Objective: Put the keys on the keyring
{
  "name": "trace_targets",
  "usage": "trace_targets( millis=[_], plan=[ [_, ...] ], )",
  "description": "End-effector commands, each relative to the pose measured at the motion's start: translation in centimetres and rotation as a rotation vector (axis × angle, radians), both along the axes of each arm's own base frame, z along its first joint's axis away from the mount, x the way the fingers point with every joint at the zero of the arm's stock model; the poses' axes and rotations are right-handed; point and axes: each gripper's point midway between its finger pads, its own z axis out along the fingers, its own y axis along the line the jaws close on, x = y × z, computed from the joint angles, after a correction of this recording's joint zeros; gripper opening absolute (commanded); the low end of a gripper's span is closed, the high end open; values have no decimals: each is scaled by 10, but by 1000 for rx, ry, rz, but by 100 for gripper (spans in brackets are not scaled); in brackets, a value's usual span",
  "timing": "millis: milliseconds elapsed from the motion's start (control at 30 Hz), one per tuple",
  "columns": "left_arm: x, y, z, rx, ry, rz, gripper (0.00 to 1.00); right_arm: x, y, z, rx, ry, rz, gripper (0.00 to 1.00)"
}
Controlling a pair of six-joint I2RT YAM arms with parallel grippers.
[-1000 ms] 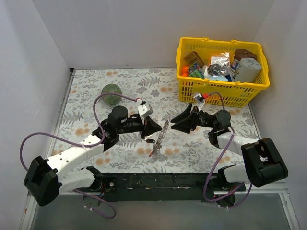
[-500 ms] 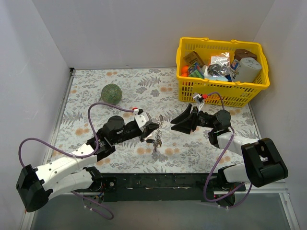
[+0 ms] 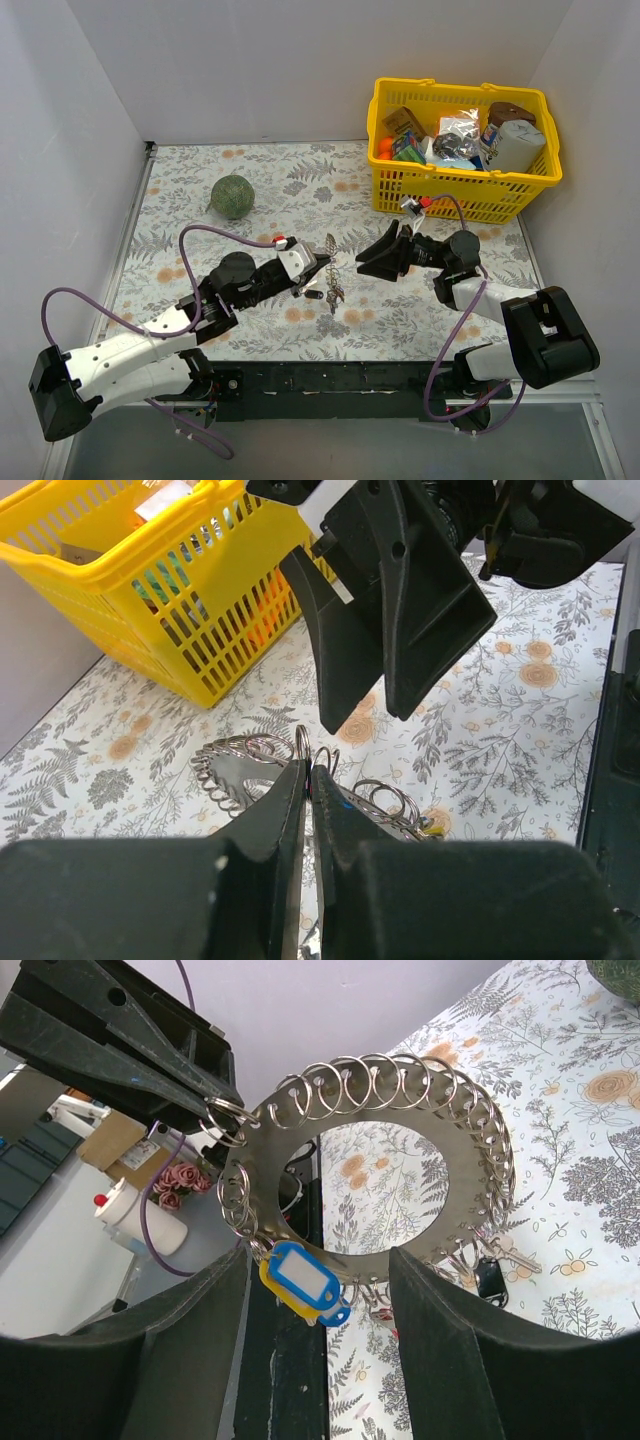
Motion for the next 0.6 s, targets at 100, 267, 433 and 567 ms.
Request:
trace_targets(
  millis=[100,267,433,567],
  plan=[
    [16,6,17,-106,72,124,0,-8,-3,25,66,-268,-1,66],
    [21,10,14,-145,161,161,0,9,0,0,-38,-243,-84,69],
    [34,27,15,-220,274,137,0,21,2,-16,-148,-220,-148,71],
    [45,45,11,-237,344,112,0,25,1,-26,-197,-202,-169,70]
  ],
)
